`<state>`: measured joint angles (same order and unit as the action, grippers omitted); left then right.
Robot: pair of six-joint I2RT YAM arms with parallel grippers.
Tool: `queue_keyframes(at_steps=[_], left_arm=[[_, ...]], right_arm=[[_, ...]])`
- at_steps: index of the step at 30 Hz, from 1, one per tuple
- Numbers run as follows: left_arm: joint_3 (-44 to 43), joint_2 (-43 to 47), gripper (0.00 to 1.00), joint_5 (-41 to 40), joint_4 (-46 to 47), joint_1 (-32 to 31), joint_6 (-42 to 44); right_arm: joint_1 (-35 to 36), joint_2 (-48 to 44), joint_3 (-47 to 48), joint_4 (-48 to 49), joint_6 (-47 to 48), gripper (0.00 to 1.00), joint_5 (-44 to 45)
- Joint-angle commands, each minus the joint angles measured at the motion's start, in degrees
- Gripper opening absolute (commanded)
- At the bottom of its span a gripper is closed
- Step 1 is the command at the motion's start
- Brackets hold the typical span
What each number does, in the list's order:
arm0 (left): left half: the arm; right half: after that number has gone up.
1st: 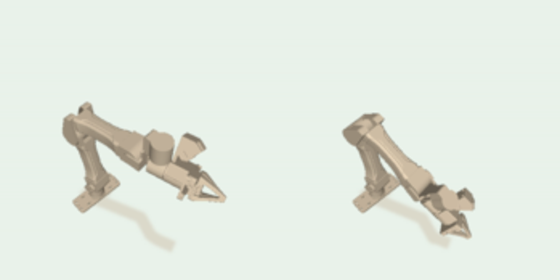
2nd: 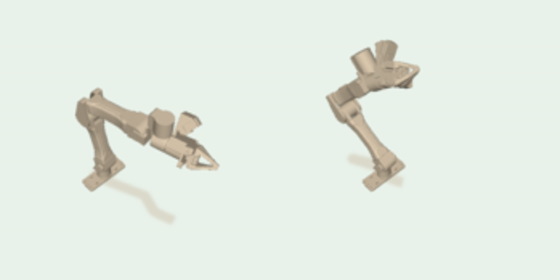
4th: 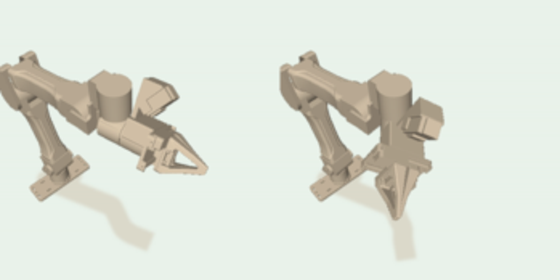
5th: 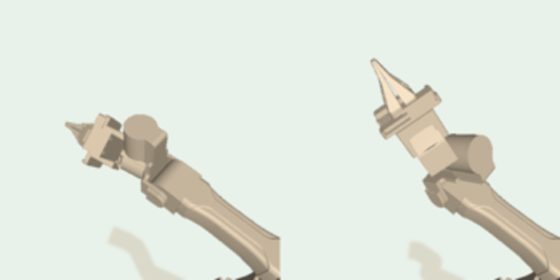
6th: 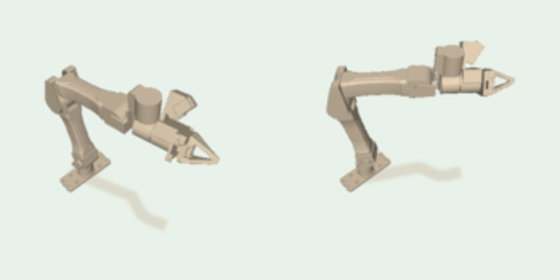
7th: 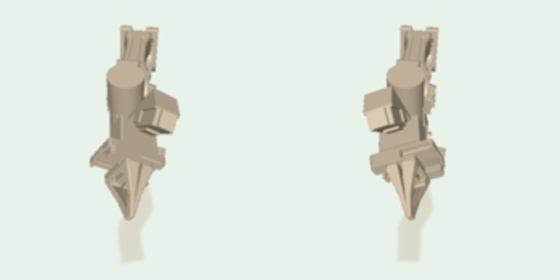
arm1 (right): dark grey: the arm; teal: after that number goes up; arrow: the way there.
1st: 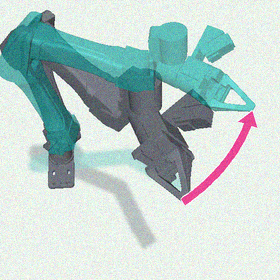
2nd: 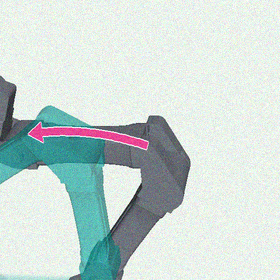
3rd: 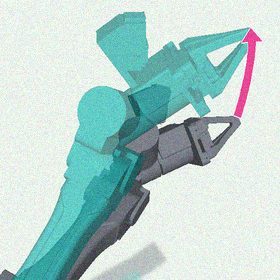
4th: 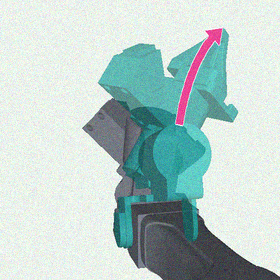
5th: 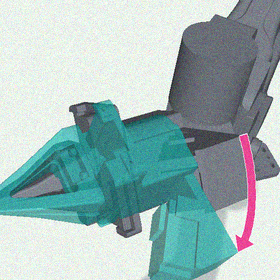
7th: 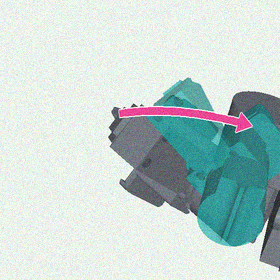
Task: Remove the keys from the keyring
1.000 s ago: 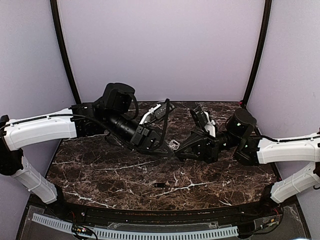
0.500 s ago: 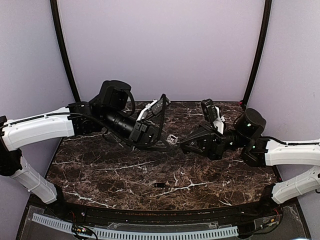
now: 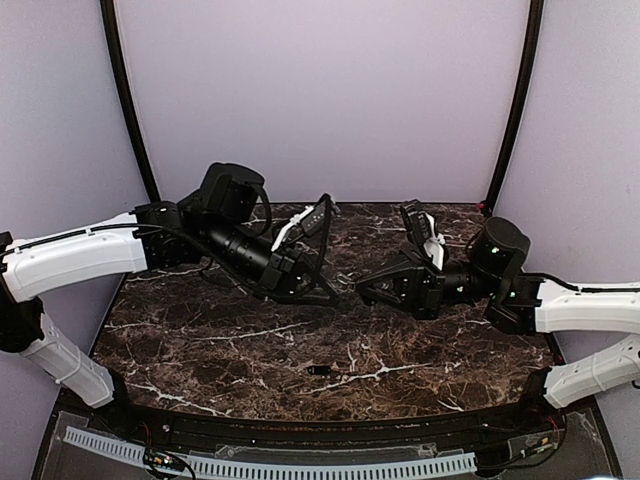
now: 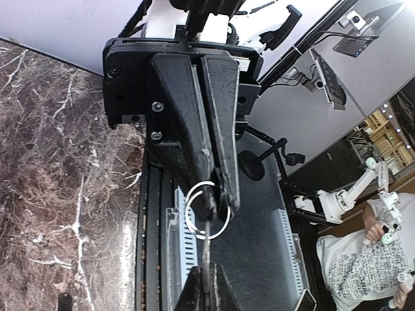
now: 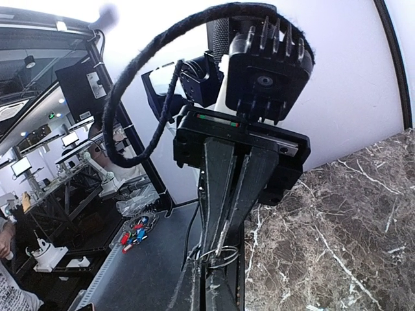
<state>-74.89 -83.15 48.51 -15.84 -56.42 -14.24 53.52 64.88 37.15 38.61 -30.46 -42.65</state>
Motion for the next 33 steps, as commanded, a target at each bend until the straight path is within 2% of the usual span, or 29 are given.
queue_keyframes(at_steps=[1,9,19,25,33], left_arm=[[-1.3,3.0,0.0,-2.9,-4.5,0.2,5.2],[-1.4,3.7,0.0,-8.2,-6.6,0.1,9.0],[-0.9,3.3,0.0,-10.2,-7.5,0.1,9.7],[-0.5,4.1,0.0,-15.3,-7.6,0.1,9.1],[0.5,5.0,0.0,-19.1,-6.6,0.1,8.5]], right_arm=[[0.3,-2.1,0.2,-0.1,1.4,0.0,4.6],[0.1,-2.2,2.1,-7.3,3.2,0.0,10.5],[-0.1,-2.3,2.6,-7.6,2.3,0.0,12.1],[-0.8,-3.5,1.5,-7.2,3.4,0.0,9.8],[-1.4,-3.1,2.3,-7.4,3.3,0.0,1.8]])
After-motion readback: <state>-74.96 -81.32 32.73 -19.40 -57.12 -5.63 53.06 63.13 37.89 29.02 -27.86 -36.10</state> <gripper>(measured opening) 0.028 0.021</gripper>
